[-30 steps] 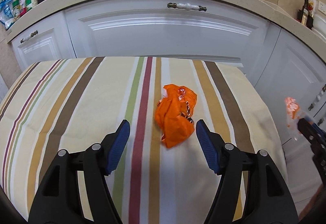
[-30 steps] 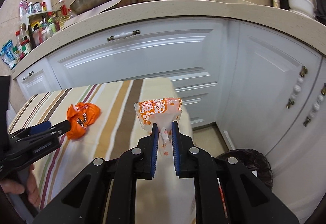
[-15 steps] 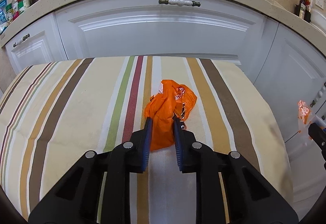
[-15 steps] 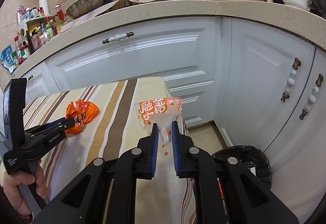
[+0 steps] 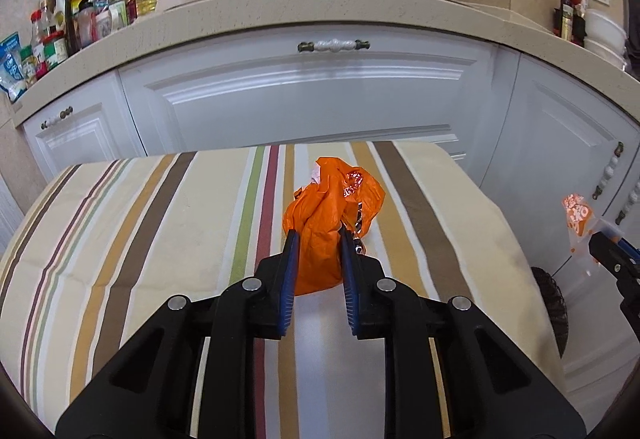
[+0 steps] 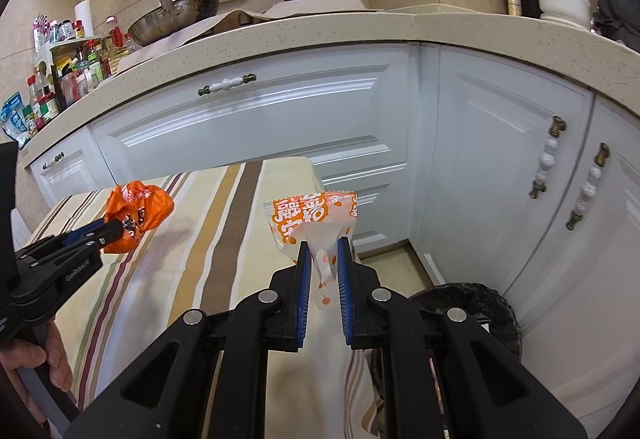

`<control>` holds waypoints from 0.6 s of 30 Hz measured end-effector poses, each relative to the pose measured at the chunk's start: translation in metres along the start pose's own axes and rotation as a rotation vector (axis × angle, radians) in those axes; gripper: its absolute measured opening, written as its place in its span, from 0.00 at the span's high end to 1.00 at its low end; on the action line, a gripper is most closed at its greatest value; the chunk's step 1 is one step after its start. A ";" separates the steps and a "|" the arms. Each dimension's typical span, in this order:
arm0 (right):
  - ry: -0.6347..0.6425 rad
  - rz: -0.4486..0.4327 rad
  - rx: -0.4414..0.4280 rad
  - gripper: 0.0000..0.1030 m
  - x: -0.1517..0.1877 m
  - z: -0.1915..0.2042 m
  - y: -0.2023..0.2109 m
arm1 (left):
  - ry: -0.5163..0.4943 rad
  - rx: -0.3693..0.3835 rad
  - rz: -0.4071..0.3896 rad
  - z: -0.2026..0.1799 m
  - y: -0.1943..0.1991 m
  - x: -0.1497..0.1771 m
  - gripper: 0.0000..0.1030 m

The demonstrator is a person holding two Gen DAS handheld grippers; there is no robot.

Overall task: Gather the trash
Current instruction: 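Carry the orange bag with the left tool while the right tool carries the wrapper, both opening over the bin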

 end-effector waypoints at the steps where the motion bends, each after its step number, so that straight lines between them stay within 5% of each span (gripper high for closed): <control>1: -0.003 -0.004 0.006 0.86 0.001 -0.002 0.005 | -0.001 0.004 -0.003 -0.001 0.003 0.000 0.81; 18: -0.071 -0.068 0.144 0.87 0.024 -0.051 0.085 | -0.121 0.188 -0.052 -0.085 0.082 0.021 0.81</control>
Point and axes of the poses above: each gripper's, at about its wrist camera, not at the fingertips, and y roughly against the way its jaws point, z to its left, x to its underside, the point moved 1 cm from there along -y, roughly the way its jaws point, and after that the axes turned 14 degrees about -x, right-handed, at the moved point
